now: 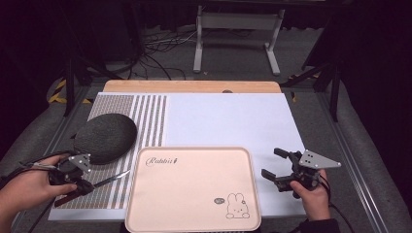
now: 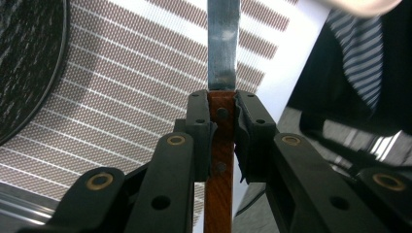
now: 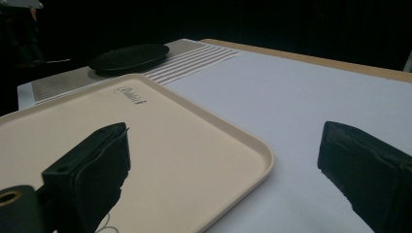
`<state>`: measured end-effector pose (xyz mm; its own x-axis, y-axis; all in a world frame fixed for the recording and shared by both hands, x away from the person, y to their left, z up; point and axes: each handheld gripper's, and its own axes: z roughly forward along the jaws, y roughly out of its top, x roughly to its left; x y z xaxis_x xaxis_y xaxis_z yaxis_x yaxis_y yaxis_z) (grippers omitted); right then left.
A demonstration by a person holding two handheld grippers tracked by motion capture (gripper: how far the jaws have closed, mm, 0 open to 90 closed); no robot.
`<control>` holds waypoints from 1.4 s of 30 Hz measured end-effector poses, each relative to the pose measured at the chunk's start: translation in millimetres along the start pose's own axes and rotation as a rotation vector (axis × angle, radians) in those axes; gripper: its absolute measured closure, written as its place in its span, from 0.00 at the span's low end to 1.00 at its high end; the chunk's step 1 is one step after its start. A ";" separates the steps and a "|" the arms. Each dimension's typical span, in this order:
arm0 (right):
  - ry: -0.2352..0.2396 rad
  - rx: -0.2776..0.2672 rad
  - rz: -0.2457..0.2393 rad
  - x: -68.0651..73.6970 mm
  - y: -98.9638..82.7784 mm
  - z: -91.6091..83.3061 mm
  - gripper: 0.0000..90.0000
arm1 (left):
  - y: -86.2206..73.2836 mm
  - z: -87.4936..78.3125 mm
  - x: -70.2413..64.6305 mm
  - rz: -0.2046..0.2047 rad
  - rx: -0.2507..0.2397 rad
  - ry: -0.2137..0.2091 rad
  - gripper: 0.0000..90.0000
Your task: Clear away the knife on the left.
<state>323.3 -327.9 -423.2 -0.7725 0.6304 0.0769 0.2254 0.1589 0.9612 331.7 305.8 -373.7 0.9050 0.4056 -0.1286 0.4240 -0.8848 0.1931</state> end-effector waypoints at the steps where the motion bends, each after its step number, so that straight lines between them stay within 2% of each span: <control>1: 0.000 -0.001 -0.001 -0.2 0.0 -0.1 0.06 | 1.4 -1.4 -0.7 -0.020 -0.004 -0.008 0.87; 3: -0.002 0.001 0.002 -0.4 0.0 -0.2 0.06 | 3.1 -2.2 -1.4 -0.055 -0.011 -0.019 0.87; 5: 0.000 0.002 0.001 -0.2 -0.1 -0.1 0.06 | 6.2 -1.9 -3.8 -0.103 -0.003 -0.005 0.87; 6: 0.000 0.002 0.001 -0.2 -0.1 -0.1 0.06 | 6.2 -1.9 -3.8 -0.103 -0.003 -0.005 0.87; 9: 0.003 -0.002 0.002 0.1 0.2 -0.3 0.06 | 9.6 -2.2 -7.4 -0.149 -0.025 -0.007 0.87; 14: 0.001 0.004 0.001 0.0 -0.1 0.0 0.06 | 15.2 -5.1 -13.7 -0.193 -0.055 -0.016 0.87; 15: 0.001 0.003 0.002 -0.1 -0.1 0.0 0.06 | 16.5 -6.0 -14.5 -0.188 -0.056 -0.015 0.87; 22: -0.003 0.007 0.003 -0.6 -0.3 0.2 0.06 | 27.1 -9.7 -22.6 -0.262 -0.089 -0.031 0.87; 26: -0.005 0.009 0.004 -0.6 -0.3 0.0 0.06 | 35.5 -10.0 -26.7 -0.278 -0.098 -0.040 0.87; 27: -0.006 0.008 0.005 -0.7 -0.4 -0.1 0.06 | 37.9 -9.6 -27.5 -0.266 -0.097 -0.041 0.87; 29: -0.006 0.005 0.006 -1.0 -0.3 -0.3 0.06 | 42.1 -8.5 -28.4 -0.270 -0.100 -0.036 0.87; 42: -0.005 0.006 0.007 -1.4 -0.3 -1.0 0.06 | 72.9 1.3 -38.8 -0.307 -0.136 -0.073 0.87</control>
<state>323.7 -329.7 -423.3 -0.7677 0.6355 0.0826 0.2343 0.1585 0.9591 327.5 225.3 -355.9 0.7318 0.6260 -0.2694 0.6812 -0.6834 0.2624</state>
